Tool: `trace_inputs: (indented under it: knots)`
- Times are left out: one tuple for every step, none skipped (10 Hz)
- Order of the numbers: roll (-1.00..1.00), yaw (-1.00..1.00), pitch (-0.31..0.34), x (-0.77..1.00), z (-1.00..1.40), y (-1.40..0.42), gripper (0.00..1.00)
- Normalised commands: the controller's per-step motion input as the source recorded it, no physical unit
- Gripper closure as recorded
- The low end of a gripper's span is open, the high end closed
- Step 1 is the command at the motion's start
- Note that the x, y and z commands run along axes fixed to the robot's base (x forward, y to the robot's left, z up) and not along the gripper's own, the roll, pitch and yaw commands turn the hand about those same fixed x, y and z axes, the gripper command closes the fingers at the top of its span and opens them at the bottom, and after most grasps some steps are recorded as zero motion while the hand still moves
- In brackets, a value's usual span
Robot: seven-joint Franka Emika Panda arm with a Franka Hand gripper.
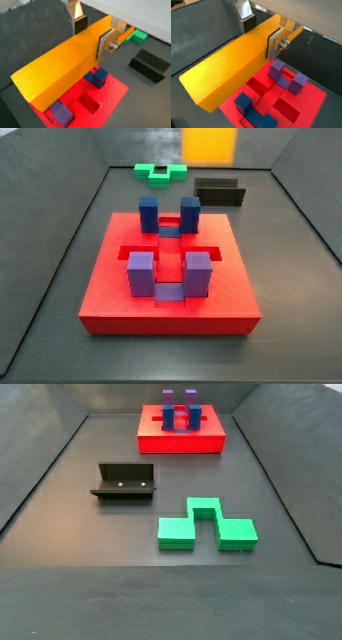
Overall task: Pick up the yellow object. Move up. Move to above the board. Insert the yellow object.
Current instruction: Insert the yellow object.
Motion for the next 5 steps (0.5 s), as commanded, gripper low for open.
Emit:
trace_inputs:
  knots:
    - [0.10, 0.21, -0.121, 0.28, -0.82, -0.05, 1.00]
    - [0.11, 0.23, -0.111, 0.10, -0.90, 0.00, 1.00]
    - [0.12, 0.18, -0.099, 0.00, -0.90, 0.00, 1.00]
    - [0.04, 0.00, -0.060, -0.22, -0.80, -0.08, 1.00]
    - [0.01, 0.00, -0.049, -0.35, -0.75, -0.11, 1.00]
